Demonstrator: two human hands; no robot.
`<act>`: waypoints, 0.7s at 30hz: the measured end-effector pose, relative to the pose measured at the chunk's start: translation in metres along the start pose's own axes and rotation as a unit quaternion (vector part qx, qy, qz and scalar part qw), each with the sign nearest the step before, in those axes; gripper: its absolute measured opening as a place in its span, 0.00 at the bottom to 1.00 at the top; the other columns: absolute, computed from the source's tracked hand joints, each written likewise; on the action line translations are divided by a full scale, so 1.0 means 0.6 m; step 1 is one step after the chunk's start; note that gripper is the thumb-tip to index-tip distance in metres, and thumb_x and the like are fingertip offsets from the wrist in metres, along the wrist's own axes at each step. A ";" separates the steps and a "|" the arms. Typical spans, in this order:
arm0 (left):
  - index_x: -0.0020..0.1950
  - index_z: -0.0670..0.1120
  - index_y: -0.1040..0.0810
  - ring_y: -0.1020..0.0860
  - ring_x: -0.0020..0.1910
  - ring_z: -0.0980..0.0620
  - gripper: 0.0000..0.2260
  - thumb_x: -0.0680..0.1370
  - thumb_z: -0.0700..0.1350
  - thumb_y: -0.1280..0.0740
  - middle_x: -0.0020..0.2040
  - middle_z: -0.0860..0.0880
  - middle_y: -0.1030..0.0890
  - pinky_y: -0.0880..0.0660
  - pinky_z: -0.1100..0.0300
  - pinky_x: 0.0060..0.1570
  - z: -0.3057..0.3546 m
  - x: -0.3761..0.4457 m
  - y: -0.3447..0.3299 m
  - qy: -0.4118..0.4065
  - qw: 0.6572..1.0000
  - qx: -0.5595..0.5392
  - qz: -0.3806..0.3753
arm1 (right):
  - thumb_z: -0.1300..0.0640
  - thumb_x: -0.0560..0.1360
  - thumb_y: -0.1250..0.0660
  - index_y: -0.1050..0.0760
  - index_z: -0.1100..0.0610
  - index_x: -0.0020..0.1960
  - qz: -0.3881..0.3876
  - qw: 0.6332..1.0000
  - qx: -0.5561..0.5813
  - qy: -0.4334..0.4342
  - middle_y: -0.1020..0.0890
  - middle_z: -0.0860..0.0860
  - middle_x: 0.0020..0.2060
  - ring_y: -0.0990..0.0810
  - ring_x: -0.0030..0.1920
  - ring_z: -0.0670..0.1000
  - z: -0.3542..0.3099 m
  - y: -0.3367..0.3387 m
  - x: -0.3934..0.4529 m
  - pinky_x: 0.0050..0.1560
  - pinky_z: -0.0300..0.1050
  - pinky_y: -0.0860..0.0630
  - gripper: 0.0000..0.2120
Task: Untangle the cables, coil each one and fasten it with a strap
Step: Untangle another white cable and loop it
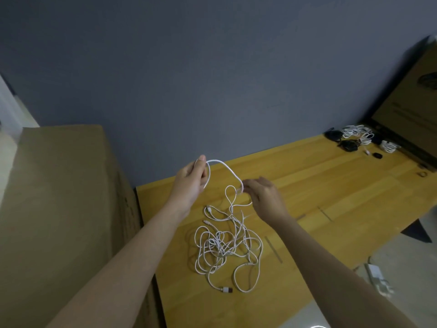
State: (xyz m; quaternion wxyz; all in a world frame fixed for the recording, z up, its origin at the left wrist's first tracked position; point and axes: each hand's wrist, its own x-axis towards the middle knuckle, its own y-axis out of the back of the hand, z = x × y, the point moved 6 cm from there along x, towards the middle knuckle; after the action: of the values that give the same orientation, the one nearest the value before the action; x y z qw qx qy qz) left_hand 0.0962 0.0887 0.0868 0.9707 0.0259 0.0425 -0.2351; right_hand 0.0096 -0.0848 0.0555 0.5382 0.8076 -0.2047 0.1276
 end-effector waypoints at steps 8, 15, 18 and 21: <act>0.36 0.47 0.35 0.41 0.24 0.56 0.18 0.83 0.53 0.46 0.24 0.56 0.37 0.43 0.62 0.27 0.007 0.001 0.001 -0.022 0.999 -0.030 0.002 | 0.62 0.80 0.38 0.21 0.60 0.48 0.138 0.950 0.226 -0.166 0.27 0.46 0.42 0.27 0.45 0.48 -0.008 0.087 0.067 0.47 0.35 0.31 0.07; 0.36 0.45 0.35 0.40 0.24 0.56 0.18 0.82 0.54 0.47 0.24 0.54 0.38 0.41 0.62 0.28 0.012 -0.010 -0.024 -0.032 0.994 -0.048 -0.090 | 0.62 0.82 0.46 0.30 0.52 0.44 0.261 0.888 0.335 -0.174 0.26 0.48 0.36 0.27 0.37 0.46 -0.037 0.157 0.121 0.40 0.35 0.31 0.11; 0.35 0.46 0.35 0.42 0.23 0.56 0.19 0.75 0.60 0.44 0.25 0.53 0.40 0.44 0.64 0.26 0.008 -0.010 -0.030 -0.009 0.985 -0.120 -0.126 | 0.61 0.82 0.44 0.26 0.57 0.49 0.162 0.940 0.239 -0.182 0.22 0.52 0.41 0.26 0.39 0.50 -0.023 0.096 0.120 0.39 0.39 0.32 0.09; 0.35 0.46 0.36 0.44 0.23 0.57 0.18 0.72 0.60 0.42 0.25 0.53 0.41 0.47 0.63 0.25 0.009 -0.011 -0.030 -0.003 0.973 -0.184 -0.139 | 0.58 0.82 0.43 0.23 0.59 0.54 -0.001 0.985 0.048 -0.163 0.21 0.58 0.48 0.23 0.46 0.60 0.000 -0.001 0.077 0.40 0.47 0.32 0.11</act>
State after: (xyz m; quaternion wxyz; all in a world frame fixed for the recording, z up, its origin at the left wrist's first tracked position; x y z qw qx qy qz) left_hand 0.0824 0.0752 0.0920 0.9168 -0.1600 0.0855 -0.3557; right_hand 0.0505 -0.0937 0.0748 0.4585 0.8426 -0.2826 0.0033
